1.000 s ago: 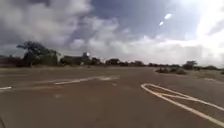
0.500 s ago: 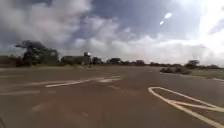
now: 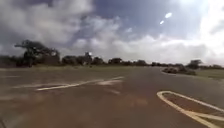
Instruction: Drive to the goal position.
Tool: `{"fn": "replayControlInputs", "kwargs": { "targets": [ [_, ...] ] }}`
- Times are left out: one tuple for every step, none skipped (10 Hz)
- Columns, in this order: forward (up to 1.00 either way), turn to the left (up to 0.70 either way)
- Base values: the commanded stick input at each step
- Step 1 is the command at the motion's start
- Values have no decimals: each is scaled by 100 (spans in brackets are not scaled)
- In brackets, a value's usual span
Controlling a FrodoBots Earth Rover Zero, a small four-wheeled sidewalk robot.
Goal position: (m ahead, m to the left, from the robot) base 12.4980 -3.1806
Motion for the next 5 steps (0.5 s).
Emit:
{"fn": "replayControlInputs", "kwargs": {
  "targets": [
    [100, -40],
    [100, -40],
    [100, 0],
    [100, 0],
    [100, 0]
  ]
}}
